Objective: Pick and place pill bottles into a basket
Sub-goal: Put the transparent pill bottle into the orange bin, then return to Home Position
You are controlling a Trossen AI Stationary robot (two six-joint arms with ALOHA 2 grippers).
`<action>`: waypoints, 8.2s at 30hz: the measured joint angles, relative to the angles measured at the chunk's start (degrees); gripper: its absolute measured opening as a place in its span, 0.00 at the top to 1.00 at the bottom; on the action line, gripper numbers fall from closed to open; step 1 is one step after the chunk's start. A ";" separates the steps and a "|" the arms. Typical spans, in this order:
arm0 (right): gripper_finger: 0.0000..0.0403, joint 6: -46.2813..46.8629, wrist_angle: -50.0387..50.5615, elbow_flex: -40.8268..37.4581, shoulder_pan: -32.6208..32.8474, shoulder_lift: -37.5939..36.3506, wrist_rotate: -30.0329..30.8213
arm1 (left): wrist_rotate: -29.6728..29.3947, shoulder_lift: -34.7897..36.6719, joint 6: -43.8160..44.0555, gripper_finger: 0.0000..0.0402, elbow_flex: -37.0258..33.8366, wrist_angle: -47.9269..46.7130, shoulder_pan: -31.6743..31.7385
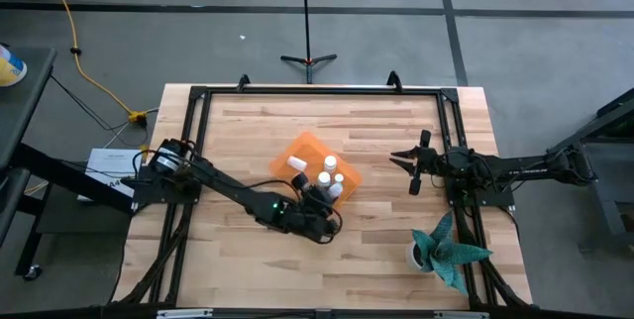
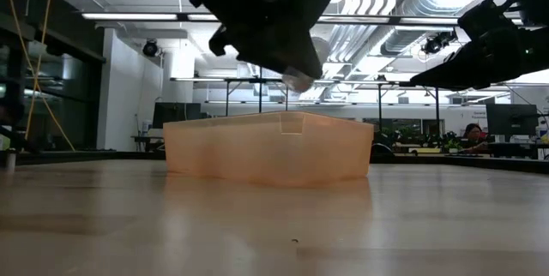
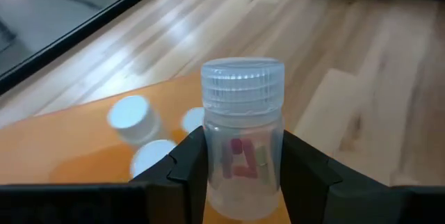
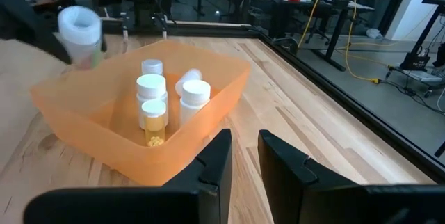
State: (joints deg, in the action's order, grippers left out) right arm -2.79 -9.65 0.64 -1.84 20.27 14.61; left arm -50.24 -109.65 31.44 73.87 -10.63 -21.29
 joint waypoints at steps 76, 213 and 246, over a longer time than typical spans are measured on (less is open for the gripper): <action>0.85 2.25 0.49 0.00 -0.01 -0.01 0.45 | 25.83 38.53 -37.36 0.88 -37.46 37.83 13.26; 0.98 11.74 -2.19 -0.20 9.85 -3.76 -3.02 | 43.15 109.11 -31.15 0.88 -72.77 11.14 12.63; 0.98 11.72 -2.20 -0.20 9.84 -3.74 -3.04 | 43.26 109.09 -31.15 0.88 -72.77 11.15 12.62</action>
State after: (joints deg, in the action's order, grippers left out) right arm 8.94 -11.85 0.45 8.00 16.53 11.57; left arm -6.98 -0.56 0.30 1.10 0.51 -8.66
